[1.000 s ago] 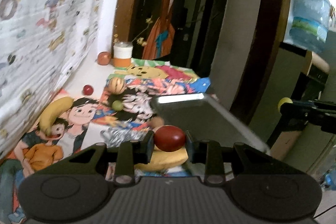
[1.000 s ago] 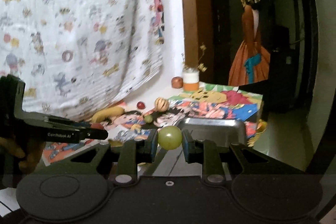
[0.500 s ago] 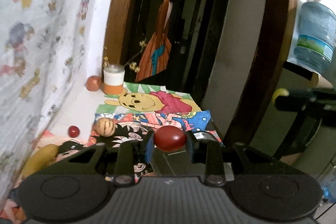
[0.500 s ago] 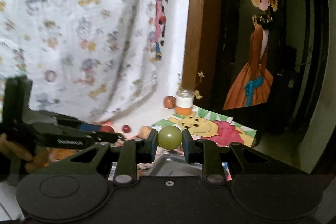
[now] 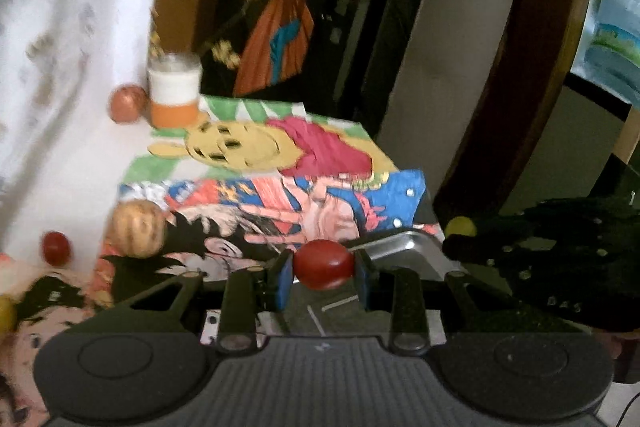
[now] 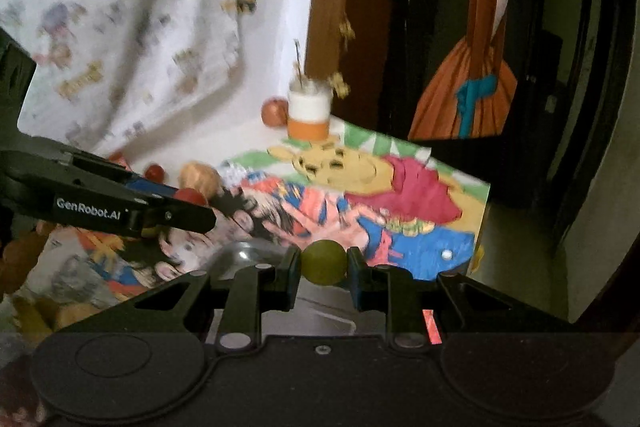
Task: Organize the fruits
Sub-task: 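Carry the tomato and grape over the metal tray and open both tools to drop them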
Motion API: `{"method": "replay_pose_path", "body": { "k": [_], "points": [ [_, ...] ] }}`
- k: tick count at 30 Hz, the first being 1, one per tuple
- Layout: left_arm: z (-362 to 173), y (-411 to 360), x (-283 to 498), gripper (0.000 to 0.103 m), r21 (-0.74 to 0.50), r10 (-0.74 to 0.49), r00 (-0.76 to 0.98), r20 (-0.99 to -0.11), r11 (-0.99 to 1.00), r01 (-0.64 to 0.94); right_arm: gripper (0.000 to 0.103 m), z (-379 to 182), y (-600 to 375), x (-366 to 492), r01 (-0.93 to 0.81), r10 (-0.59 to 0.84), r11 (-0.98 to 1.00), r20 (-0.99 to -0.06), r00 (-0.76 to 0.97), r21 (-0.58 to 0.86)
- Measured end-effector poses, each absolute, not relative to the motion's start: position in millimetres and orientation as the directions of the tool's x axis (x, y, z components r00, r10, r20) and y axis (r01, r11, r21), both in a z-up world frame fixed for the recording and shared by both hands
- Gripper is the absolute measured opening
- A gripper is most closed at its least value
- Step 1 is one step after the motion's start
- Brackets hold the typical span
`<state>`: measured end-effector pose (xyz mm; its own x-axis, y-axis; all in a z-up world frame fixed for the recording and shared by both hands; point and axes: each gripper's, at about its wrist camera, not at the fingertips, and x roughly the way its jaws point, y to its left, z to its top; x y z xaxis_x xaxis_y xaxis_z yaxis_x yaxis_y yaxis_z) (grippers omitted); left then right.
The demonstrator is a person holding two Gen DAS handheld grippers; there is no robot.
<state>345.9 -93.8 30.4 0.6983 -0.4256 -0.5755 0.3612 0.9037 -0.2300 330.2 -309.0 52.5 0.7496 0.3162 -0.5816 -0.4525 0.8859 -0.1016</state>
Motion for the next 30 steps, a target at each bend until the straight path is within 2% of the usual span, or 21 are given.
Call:
{"method": "replay_pose_path", "body": {
  "k": [9, 15, 21, 24, 27, 29, 30],
  "points": [
    [-3, -109, 382, 0.035, -0.217, -0.417, 0.634, -0.652, 0.903, 0.371, 0.027, 4, -321, 366, -0.465, 0.319, 0.884, -0.653, 0.687, -0.058],
    [-13, -106, 390, 0.035, -0.281, -0.442, 0.588, -0.678, 0.894, 0.348, 0.027, -8, -322, 369, -0.473, 0.323, 0.879, -0.659, 0.679, -0.057],
    [-10, -117, 393, 0.036, -0.218, -0.394, 0.574, -0.718, 0.910, 0.352, 0.030, -11, -327, 368, -0.467, 0.321, 0.883, -0.659, 0.680, -0.052],
    [-8, -119, 394, 0.042, -0.208, -0.384, 0.571, -0.725, 0.913, 0.350, 0.031, -9, -330, 364, -0.460, 0.321, 0.887, -0.655, 0.684, -0.046],
    [1, -114, 390, 0.054, -0.229, -0.392, 0.583, -0.711, 0.914, 0.335, 0.043, -3, -333, 356, -0.447, 0.317, 0.894, -0.640, 0.700, -0.046],
    [9, -109, 385, 0.064, -0.250, -0.402, 0.593, -0.698, 0.912, 0.324, 0.061, 3, -334, 348, -0.435, 0.311, 0.899, -0.621, 0.719, -0.054],
    [14, -106, 380, 0.068, -0.261, -0.407, 0.601, -0.687, 0.911, 0.319, 0.065, 6, -335, 343, -0.434, 0.310, 0.899, -0.611, 0.728, -0.061]
  ]
}}
